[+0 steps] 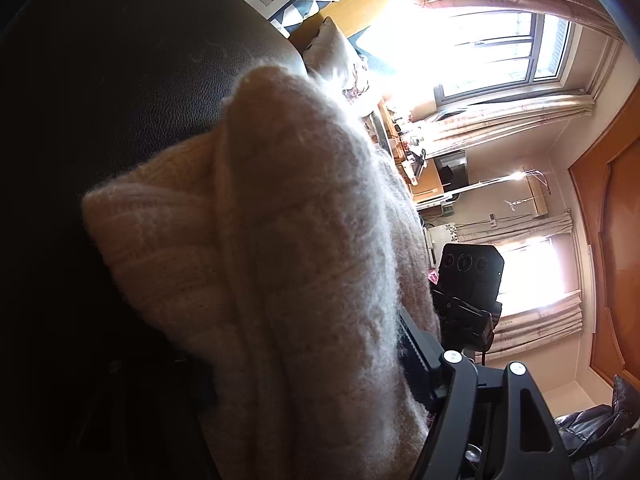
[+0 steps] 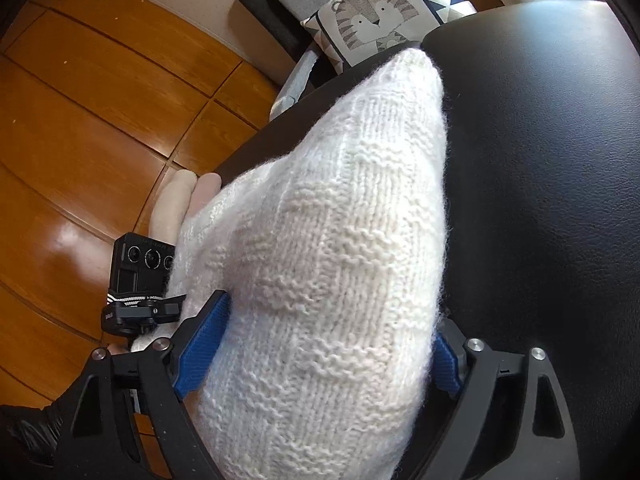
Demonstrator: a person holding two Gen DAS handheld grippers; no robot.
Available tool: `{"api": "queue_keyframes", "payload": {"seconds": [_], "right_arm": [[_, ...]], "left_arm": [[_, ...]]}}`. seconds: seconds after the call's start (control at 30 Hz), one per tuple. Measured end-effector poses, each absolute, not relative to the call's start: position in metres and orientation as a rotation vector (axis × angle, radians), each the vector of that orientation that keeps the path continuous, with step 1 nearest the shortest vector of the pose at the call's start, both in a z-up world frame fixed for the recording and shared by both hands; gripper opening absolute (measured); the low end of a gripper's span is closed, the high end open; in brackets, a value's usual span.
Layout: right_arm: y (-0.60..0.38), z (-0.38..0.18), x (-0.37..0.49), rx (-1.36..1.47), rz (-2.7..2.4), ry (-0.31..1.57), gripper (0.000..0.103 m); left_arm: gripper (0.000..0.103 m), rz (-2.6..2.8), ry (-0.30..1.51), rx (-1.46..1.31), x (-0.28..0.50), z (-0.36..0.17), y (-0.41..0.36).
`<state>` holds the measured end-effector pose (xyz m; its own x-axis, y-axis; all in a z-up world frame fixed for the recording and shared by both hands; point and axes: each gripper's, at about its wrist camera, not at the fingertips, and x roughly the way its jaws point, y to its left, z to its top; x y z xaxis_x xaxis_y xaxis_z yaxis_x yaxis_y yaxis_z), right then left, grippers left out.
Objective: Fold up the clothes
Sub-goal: 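Close both grippers on the folded sweater's sides, then lift the folded sweater with both grippers and carry it onto the clothes stack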
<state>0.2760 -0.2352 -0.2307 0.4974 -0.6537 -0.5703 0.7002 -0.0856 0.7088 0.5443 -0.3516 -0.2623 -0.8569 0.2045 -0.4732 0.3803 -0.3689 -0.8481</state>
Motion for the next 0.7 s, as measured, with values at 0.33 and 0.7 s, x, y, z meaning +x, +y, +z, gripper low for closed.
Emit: {"api": "queue_keyframes", "payload": {"seconds": [0.33, 0.7], "right_arm": [[-0.262, -0.145, 0.332, 1.013, -1.044, 0.092, 0.059], [-0.391, -0.056, 0.476, 0.806, -0.748, 0.128, 0.059]], "left_arm": [[0.077, -2.438, 1.776, 0.452, 0.601, -0.24, -0.336], [0.077, -2.382, 1.427, 0.024, 0.794, -0.121, -0.353]]}}
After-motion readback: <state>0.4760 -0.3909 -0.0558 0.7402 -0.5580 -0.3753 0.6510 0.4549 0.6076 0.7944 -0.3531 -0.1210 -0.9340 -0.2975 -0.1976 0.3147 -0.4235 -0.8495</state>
